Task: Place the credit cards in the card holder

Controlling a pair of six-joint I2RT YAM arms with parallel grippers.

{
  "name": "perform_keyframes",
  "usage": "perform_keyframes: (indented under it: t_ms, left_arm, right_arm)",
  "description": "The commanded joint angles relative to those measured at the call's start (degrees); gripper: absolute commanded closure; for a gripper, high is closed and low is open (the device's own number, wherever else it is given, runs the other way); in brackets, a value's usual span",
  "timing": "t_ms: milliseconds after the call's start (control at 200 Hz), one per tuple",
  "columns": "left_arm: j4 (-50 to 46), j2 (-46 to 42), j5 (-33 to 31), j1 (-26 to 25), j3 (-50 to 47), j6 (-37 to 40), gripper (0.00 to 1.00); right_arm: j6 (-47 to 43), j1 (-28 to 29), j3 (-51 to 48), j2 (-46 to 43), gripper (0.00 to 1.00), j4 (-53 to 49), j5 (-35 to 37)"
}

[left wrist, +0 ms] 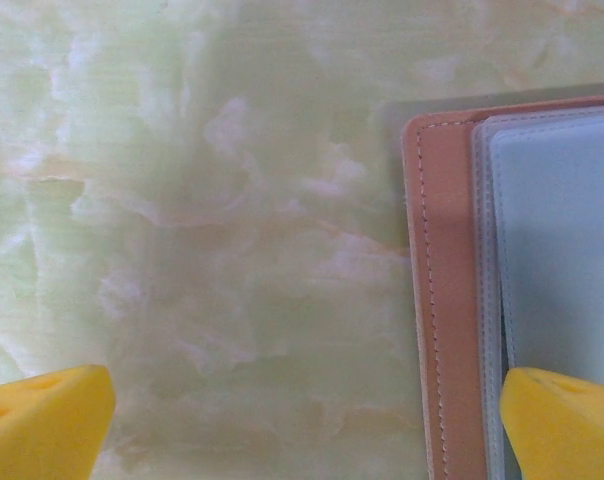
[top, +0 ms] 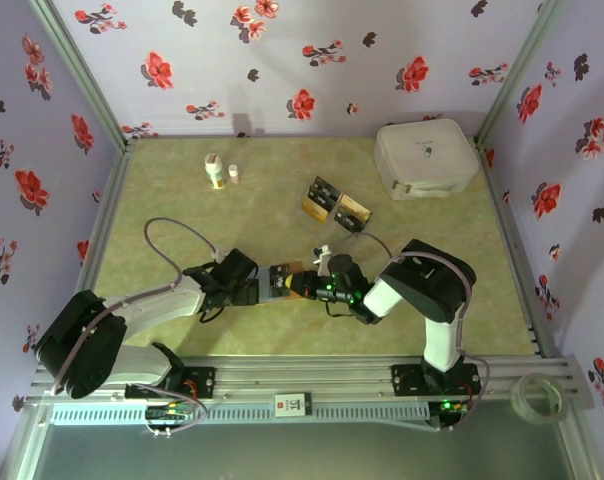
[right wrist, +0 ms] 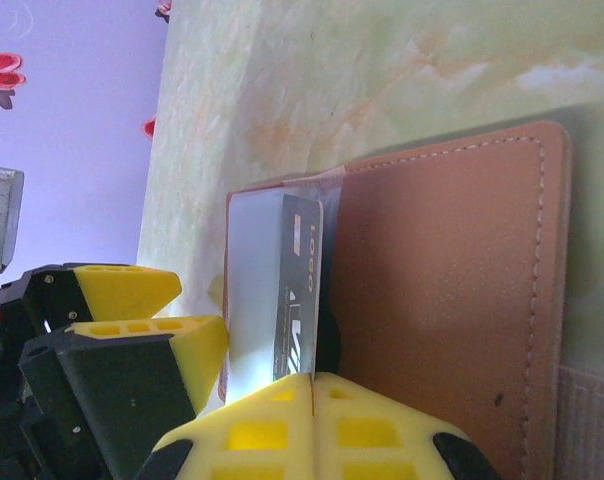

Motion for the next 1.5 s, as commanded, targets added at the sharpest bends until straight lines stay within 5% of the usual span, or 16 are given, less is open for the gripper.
perform_keyframes:
  t_ms: [0,1350,1490]
  left_arm:
    - [-1.25,0.08,-1.69,0.4,-0.47,-0.45,0.0]
    - [-0.86,0.5,-1.59,0.35,-0.65,-0.54,0.0]
    - [-0.81,0.54,-1.59,0.38,-0.59,-0.53,0.0]
  right_arm:
    - [0.79,0.31,-0.15,1.37,1.0,-0.72,-1.27]
    - [0.1,-1.74,4.41,4.53,1.0,-7.95,-7.33]
    - [0.19,-1.76,4.92,4.75,0.94,-8.69,-7.57]
